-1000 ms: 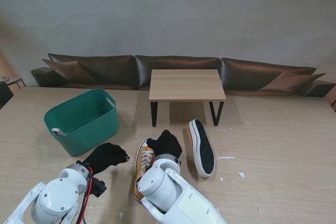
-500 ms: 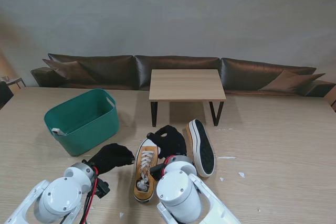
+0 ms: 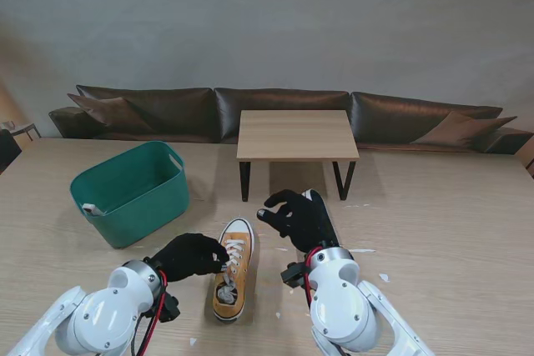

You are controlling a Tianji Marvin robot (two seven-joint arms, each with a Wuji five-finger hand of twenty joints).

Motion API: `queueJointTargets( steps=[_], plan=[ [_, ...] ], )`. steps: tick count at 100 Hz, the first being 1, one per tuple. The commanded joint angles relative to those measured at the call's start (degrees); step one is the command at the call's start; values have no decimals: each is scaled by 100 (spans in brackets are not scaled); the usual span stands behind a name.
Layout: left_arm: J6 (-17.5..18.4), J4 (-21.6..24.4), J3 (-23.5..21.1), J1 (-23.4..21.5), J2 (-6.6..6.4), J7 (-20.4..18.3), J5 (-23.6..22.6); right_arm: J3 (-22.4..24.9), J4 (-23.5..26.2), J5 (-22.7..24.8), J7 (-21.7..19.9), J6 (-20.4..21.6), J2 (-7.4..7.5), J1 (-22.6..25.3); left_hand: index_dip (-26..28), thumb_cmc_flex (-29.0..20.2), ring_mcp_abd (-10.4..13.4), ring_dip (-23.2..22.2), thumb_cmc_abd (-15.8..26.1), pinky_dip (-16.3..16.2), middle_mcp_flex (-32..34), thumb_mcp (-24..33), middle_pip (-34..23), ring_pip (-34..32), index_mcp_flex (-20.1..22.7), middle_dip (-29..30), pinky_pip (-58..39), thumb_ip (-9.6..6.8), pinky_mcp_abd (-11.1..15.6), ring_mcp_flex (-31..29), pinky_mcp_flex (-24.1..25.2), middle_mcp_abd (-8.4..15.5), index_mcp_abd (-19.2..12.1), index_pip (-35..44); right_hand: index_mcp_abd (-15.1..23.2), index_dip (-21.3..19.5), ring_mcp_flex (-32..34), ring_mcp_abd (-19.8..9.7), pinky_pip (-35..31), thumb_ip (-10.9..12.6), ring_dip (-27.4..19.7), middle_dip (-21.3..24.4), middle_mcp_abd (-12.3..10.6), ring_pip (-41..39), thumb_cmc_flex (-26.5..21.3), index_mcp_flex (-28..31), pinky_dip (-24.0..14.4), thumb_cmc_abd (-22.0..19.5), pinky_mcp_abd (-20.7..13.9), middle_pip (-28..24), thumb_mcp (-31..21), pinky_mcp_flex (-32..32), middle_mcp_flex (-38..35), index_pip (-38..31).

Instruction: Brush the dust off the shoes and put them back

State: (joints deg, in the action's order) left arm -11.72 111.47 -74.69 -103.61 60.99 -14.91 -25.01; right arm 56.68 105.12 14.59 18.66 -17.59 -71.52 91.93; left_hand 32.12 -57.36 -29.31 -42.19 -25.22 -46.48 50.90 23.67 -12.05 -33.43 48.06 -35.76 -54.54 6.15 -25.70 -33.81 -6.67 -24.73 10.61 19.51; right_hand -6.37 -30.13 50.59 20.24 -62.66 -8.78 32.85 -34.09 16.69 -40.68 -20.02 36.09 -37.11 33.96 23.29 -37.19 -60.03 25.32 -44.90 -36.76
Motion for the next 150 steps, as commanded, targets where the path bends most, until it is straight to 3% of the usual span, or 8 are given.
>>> queueJointTargets(
  steps=[1, 13, 30, 71, 122, 133, 141, 150],
  plan=[
    [23, 167, 34, -112, -22, -172, -68, 40, 32, 76, -123, 35, 65, 82, -111, 78, 57, -386, -274, -342, 12, 210, -206, -552, 61, -362, -877, -25, 314, -253, -135, 55, -267, 53, 154, -90, -18, -61, 91, 149, -43, 86, -189, 63, 158, 77, 80, -94, -63, 102, 109, -719, 65, 73],
    [115, 398, 35, -272, -98, -398, -588, 121, -11, 100, -115, 141, 81, 133, -261, 267, 363, -959, -671, -552, 14, 958, -582, -1630, 71, -1265, -2012, 115, 559, -486, -472, 260, -580, -59, 145, -123, 26, -72, 100, 155, -36, 85, -188, 63, 148, 72, 77, -91, -53, 111, 98, -661, 43, 94],
    [78, 707, 73, -486, -208, -845, -1354, 144, -118, 44, -53, 110, 52, 113, -265, 301, 911, -1514, -1028, -992, -454, 1605, -1278, -2743, 113, -3057, -2425, 185, 917, -441, -782, 454, -859, -23, 135, -157, 49, -71, 109, 155, -26, 82, -170, 61, 129, 60, 70, -84, -55, 115, 76, -657, 33, 106],
    [-318, 729, 332, -595, -252, -992, -1813, 141, -237, -174, 101, -26, -29, 102, -74, 48, 819, -1608, -1108, -1160, -1214, 1486, -1391, -2506, 165, -2544, -2118, 194, 1144, 306, -66, 411, -1135, 362, 40, -209, 116, -59, 114, 154, -9, 77, -136, 28, 109, 73, 59, -122, -38, 95, 19, -593, -9, 92],
    [-824, 356, 1059, -268, -291, -1041, -2729, 193, -299, -313, 166, -162, -76, 58, -348, 114, 892, -1742, -1098, -1239, -1245, 1568, -1630, -2664, 228, -2716, -2158, 180, 1177, 249, -155, 436, -1155, 249, -96, -223, 164, -50, 96, 149, -10, 82, -128, 15, 101, 42, 54, -149, -35, 70, -30, -572, -79, 68],
    [-961, 190, 1256, -195, -277, -880, -2943, 193, -319, -333, 182, -186, -86, 50, -225, 35, 940, -1846, -1206, -1321, -1207, 1523, -1863, -2895, 333, -2913, -2247, 247, 1194, 170, -265, 455, -1158, 502, -127, -224, 177, -38, 90, 151, -10, 83, -120, 12, 93, 34, 55, -153, -39, 66, -42, -569, -97, 59],
    [-1060, 42, 1389, -132, -260, -710, -3050, 193, -321, -340, 192, -195, -90, 53, -235, -118, 990, -1940, -1293, -1475, -1103, 1299, -2047, -3157, 327, -3882, -2330, 221, 1187, 65, -397, 483, -1152, 1132, -163, -222, 182, -42, 82, 150, -12, 85, -124, 13, 89, 23, 54, -152, -34, 64, -48, -562, -112, 55],
    [-1131, -132, 1519, -57, -235, -476, -3095, 192, -320, -335, 194, -194, -88, 60, 110, -123, 1017, -2001, -1384, -1570, -1020, 1286, -2231, -3358, 422, -4242, -2431, 216, 1169, -25, -520, 505, -1100, 1788, -194, -221, 197, -17, 77, 148, -12, 85, -129, 12, 91, -8, 55, -154, -33, 61, -49, -558, -116, 51]
  ],
)
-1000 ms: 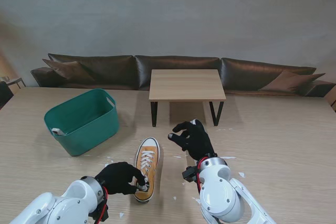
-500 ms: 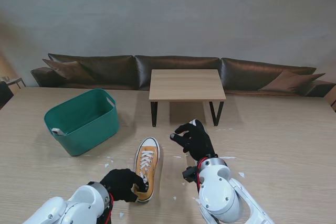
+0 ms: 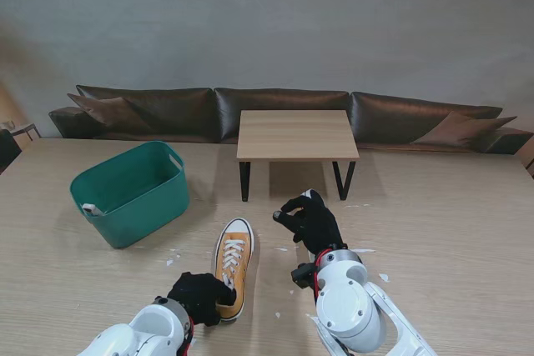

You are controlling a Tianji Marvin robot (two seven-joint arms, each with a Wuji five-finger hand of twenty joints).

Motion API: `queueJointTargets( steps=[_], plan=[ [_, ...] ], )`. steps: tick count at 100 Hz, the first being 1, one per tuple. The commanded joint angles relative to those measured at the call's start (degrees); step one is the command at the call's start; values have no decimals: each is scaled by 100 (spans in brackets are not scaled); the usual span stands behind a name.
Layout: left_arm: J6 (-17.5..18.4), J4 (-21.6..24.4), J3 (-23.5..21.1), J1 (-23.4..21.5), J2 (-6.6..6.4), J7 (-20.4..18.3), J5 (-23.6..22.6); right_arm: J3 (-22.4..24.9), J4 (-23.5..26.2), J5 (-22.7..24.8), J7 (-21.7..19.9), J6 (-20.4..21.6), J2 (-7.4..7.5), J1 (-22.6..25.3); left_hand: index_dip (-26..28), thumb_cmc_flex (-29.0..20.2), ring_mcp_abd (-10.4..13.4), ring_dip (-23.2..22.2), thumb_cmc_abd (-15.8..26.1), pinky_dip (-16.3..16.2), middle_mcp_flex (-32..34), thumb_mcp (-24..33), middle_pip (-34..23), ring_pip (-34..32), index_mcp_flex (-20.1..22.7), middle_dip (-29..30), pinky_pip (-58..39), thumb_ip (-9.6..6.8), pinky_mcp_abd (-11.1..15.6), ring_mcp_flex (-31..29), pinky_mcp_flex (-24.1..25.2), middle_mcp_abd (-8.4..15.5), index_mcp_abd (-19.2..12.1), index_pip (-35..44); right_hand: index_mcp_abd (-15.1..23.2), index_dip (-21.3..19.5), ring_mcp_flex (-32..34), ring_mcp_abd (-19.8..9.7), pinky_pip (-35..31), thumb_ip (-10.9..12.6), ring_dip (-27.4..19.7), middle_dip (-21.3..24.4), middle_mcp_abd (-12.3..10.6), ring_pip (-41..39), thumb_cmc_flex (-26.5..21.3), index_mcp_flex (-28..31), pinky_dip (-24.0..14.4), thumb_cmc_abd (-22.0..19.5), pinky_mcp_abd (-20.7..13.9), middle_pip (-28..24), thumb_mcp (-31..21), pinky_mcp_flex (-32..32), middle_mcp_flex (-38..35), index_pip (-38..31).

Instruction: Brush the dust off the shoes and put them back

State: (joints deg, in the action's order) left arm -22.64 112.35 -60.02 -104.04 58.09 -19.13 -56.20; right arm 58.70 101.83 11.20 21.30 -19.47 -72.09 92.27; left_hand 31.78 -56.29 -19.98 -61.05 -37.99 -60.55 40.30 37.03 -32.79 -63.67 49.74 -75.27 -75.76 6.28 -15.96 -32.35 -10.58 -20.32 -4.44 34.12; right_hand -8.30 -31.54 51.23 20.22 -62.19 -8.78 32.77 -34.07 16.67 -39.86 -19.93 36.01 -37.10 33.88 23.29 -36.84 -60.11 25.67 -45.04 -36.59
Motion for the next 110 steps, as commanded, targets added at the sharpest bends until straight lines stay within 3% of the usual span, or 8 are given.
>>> queueJointTargets(
  steps=[1, 36, 49, 58, 63, 80, 92, 110],
  plan=[
    [-43, -238, 64, -6, 57, -33, 11, -10, 8, 6, -71, -5, -31, 26, 222, -217, 98, -121, -135, -174, 55, -38, -177, -361, 253, -310, -322, 205, 197, -187, -148, 75, 420, 428, -4, -80, 133, -29, 27, 147, -5, 83, -134, -70, 86, -2, 54, -149, -31, 24, -41, -588, -102, 32],
    [-358, -723, 504, 283, 132, 604, 0, -19, -50, 48, -19, 6, -41, 16, 1876, 418, 245, -193, -547, -430, 171, 407, -980, -906, -199, 31, -534, 388, 205, -442, -444, 237, 943, 3388, -181, -76, 182, -51, -6, 148, -4, 85, -133, -87, 81, -105, 60, -166, -30, -3, -61, -564, -132, -32],
    [-460, -870, 648, 374, 161, 822, 26, -26, -86, 75, 25, 17, -52, 5, 2361, 935, 291, -128, -667, -382, 342, 965, -1172, -1039, 25, -57, -636, 480, 162, -636, -666, 308, 1158, 3870, -206, -67, 218, -29, -26, 152, -2, 87, -126, -103, 85, -121, 64, -175, -32, -20, -76, -545, -162, -68],
    [-430, -939, 681, 396, 177, 960, -29, -27, -105, 79, 61, 26, -61, 1, 2692, 1281, 359, -48, -683, -276, 621, 1311, -1306, -1134, 335, -75, -770, 350, 143, -923, -978, 412, 1244, 4169, -230, -57, 225, -39, -39, 154, -5, 93, -117, -102, 85, -119, 69, -184, -22, -20, -91, -533, -178, -87],
    [-365, -959, 661, 384, 186, 1053, -113, -25, -114, 90, 57, 29, -58, -1, 2979, 1439, 399, 51, -704, -69, 796, 1489, -1362, -1181, 522, -47, -888, 155, 139, -1100, -1170, 474, 1288, 4289, -229, -50, 227, -34, -44, 154, -6, 95, -121, -101, 88, -125, 73, -185, -26, -22, -91, -530, -183, -92],
    [-3, -893, 446, 279, 200, 1212, -328, -22, -137, 95, 54, 45, -56, -5, 3222, 1237, 498, 333, -764, 674, 1375, 1525, -1299, -1069, 874, 190, -1245, 84, 208, -1676, -1749, 677, 1528, 4729, -238, -32, 236, -25, -46, 159, -8, 101, -117, -100, 114, -123, 86, -242, -20, -22, -95, -537, -184, -115],
    [291, -785, 244, 207, 183, 1127, -459, -20, -150, 87, 67, 48, -60, -2, 3283, 815, 464, 529, -1039, 1159, 1858, 1427, -887, -773, 1023, -483, -1429, 319, 265, -2023, -2029, 771, 1725, 5007, -256, -20, 230, 5, -48, 165, -9, 104, -111, -97, 138, -130, 93, -298, -23, -21, -97, -540, -187, -120],
    [803, -665, -91, 134, 175, 1103, -583, -1, -186, 15, 99, 45, -78, 3, 3378, 254, 547, 778, -1415, 1740, 2696, 1546, -189, -330, 1151, -347, -1577, 271, 303, -2662, -2564, 1020, 2023, 5465, -278, -7, 231, 11, -48, 175, -10, 107, -93, -96, 169, -120, 101, -380, -6, -21, -114, -541, -200, -131]
  ],
)
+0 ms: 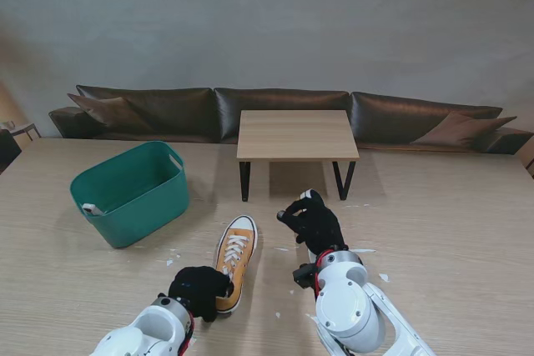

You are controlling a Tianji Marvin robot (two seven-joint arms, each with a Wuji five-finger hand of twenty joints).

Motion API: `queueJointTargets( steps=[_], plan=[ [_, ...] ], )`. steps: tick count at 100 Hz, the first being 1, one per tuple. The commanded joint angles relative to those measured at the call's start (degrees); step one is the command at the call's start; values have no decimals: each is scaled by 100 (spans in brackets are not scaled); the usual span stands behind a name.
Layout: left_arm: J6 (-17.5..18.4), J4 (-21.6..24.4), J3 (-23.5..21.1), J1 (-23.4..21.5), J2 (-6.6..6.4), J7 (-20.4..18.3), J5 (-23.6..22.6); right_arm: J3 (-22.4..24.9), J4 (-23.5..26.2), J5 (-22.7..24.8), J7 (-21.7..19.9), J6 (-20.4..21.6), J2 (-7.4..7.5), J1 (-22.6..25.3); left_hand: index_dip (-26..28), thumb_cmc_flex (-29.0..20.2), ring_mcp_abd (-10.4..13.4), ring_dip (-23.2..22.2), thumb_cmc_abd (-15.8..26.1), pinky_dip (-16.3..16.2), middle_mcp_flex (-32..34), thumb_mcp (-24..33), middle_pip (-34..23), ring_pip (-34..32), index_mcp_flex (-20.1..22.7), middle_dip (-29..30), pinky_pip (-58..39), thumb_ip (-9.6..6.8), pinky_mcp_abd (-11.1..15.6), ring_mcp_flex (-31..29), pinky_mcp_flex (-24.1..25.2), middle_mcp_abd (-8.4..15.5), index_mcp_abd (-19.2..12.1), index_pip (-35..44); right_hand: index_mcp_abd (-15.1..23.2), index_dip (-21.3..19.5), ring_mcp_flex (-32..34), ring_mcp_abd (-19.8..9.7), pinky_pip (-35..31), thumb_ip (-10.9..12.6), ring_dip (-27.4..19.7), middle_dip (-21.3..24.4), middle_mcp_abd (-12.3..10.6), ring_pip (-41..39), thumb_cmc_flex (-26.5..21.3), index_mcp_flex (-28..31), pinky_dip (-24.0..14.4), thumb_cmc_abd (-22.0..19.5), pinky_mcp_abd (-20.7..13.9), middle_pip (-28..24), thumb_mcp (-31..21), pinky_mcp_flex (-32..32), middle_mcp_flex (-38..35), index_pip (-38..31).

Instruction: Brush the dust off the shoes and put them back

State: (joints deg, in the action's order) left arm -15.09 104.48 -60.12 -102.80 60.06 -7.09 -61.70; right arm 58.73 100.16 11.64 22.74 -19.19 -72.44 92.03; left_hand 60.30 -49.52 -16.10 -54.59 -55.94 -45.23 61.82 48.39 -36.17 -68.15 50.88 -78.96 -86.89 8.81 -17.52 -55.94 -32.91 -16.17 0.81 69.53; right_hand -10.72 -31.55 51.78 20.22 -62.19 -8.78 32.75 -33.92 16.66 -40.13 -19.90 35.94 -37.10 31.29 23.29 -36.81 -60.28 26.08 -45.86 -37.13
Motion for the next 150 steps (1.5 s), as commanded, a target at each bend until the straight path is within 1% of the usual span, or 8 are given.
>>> queueJointTargets(
  steps=[1, 7, 17, 55, 84, 108, 143, 150],
  plan=[
    [76, 130, -99, 7, -23, -105, -39, -4, -21, -33, -43, 15, -45, 26, 531, -441, 181, 154, 377, 237, 597, 434, 198, 153, 1042, 62, -454, 9, 464, -349, -365, 630, 1515, 1955, -35, -6, 181, 14, -48, 175, -7, 93, -91, -72, 172, -111, 101, -123, -6, -21, -96, -582, -114, -78],
    [248, 182, -214, -8, -28, -147, -52, 1, -39, -53, -33, 10, -51, 19, 541, -528, 248, 236, 358, 381, 805, 576, 356, 299, 1057, 231, -394, -18, 463, -539, -543, 732, 1631, 2081, -41, -3, 176, 9, -48, 174, -7, 95, -91, -71, 180, -106, 103, -136, -1, -19, -96, -584, -113, -81],
    [542, 247, -393, -11, -37, -222, -52, 7, -67, -75, -15, 11, -60, 5, 547, -592, 289, 287, 333, 486, 993, 682, 397, 459, 1105, 343, -328, -1, 394, -738, -689, 857, 1679, 2261, -53, 4, 186, 24, -50, 172, -4, 96, -80, -78, 188, -103, 105, -158, -3, -19, -91, -582, -122, -82],
    [1472, 481, -914, 80, -73, -518, -49, 25, -123, -129, -3, 43, -69, -32, 524, -654, 285, 257, 364, 545, 1057, 724, 421, 552, 1113, 331, -293, 15, 359, -828, -748, 836, 1726, 2335, -65, 26, 199, 27, -59, 176, -4, 99, -63, -80, 188, -54, 109, -190, -2, -16, -76, -567, -139, -81],
    [1964, 726, -1197, 190, -99, -815, -17, 45, -138, -178, -15, 55, -71, -48, 519, -713, 264, 223, 424, 567, 1038, 628, 463, 610, 1071, 305, -274, 10, 350, -802, -741, 793, 1784, 2318, -72, 37, 197, 44, -57, 176, -6, 103, -46, -73, 197, -48, 115, -215, 14, -2, -65, -567, -135, -65],
    [2197, 817, -1291, 341, -118, -1017, 77, 59, -156, -245, 10, 43, -88, -66, 523, -744, 275, 204, 452, 576, 1037, 583, 482, 635, 1060, 290, -263, -2, 348, -813, -742, 777, 1801, 2312, -81, 42, 185, 50, -54, 177, -5, 105, -39, -70, 193, -56, 119, -236, 8, 9, -50, -575, -122, -51],
    [2700, 945, -1422, 799, -175, -1515, 422, 66, -178, -266, 7, 13, -96, -112, 537, -770, 283, 190, 502, 599, 1027, 497, 520, 694, 1032, 279, -223, -18, 350, -819, -754, 760, 1836, 2291, -87, 45, 175, 86, -54, 180, -3, 105, -28, -65, 196, -60, 123, -259, 8, 15, -31, -577, -109, -35],
    [2802, 994, -1459, 892, -182, -1582, 474, 67, -187, -267, 11, 7, -98, -124, 541, -774, 284, 184, 514, 601, 1024, 485, 526, 701, 1028, 274, -223, -23, 350, -821, -754, 763, 1839, 2288, -85, 45, 169, 48, -54, 181, -3, 105, -27, -65, 195, -60, 123, -261, 8, 16, -27, -577, -110, -33]
  ],
)
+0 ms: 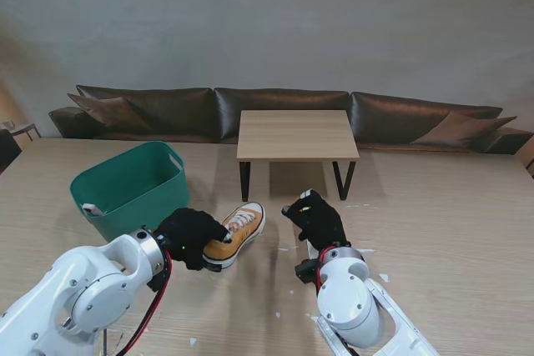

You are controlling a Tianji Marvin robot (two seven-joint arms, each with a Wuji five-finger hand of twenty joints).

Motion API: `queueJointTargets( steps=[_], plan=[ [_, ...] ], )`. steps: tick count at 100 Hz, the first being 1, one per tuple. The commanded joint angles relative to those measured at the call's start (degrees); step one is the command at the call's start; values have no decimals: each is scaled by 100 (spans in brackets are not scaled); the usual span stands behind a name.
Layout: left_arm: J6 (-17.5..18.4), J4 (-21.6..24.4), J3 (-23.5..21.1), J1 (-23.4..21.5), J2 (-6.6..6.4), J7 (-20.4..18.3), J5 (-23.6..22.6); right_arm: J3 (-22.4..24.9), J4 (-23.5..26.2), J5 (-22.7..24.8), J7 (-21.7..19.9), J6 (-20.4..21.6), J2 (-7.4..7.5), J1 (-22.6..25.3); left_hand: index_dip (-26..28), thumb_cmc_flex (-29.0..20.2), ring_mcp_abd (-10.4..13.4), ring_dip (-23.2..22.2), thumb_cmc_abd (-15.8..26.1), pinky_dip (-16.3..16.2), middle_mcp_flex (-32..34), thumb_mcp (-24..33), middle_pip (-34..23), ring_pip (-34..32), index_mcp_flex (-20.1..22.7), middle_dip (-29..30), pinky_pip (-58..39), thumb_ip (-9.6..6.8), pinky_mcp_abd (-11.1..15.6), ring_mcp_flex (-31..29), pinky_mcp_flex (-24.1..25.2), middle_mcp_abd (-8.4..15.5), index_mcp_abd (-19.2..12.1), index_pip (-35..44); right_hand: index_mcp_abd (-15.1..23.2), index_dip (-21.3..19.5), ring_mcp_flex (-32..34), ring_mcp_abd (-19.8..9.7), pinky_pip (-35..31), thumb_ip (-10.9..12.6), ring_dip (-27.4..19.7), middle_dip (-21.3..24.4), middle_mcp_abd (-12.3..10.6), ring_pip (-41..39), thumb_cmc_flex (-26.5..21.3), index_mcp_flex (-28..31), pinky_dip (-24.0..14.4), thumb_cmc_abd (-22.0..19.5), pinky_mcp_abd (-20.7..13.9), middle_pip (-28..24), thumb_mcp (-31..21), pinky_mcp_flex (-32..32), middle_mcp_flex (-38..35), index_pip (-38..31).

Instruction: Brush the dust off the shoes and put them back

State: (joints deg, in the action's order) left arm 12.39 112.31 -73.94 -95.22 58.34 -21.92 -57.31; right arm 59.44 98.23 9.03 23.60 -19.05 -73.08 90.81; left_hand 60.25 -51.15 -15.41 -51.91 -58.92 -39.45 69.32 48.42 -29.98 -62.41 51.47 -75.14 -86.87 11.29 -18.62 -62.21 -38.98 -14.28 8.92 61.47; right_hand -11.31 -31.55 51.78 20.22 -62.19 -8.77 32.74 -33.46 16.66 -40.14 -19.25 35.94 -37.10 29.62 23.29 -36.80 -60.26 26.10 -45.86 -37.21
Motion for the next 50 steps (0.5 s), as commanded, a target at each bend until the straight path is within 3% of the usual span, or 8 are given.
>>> queueJointTargets(
  steps=[1, 50],
  plan=[
    [67, 216, -82, 146, -11, -106, 46, -3, 5, -6, -75, -8, -35, -4, 547, -612, 214, -85, 812, 22, 274, 481, -93, 127, 969, -108, -224, -270, 460, -194, -147, 574, 1028, 3094, -30, 45, 172, 42, -54, 181, -2, 59, -27, -67, 128, -62, 124, -96, 8, 14, -29, -578, -112, -24],
    [558, 229, -102, 898, -17, -151, 393, 4, -25, -24, -56, -35, -47, -39, 584, -617, 233, -116, 840, 29, 271, 455, -80, 145, 929, -137, -218, -272, 460, -203, -150, 576, 1040, 3080, -36, 43, 169, 70, -43, 182, -1, 58, -18, -65, 132, -59, 125, -109, 14, 17, -21, -589, -118, -14]
  ],
)
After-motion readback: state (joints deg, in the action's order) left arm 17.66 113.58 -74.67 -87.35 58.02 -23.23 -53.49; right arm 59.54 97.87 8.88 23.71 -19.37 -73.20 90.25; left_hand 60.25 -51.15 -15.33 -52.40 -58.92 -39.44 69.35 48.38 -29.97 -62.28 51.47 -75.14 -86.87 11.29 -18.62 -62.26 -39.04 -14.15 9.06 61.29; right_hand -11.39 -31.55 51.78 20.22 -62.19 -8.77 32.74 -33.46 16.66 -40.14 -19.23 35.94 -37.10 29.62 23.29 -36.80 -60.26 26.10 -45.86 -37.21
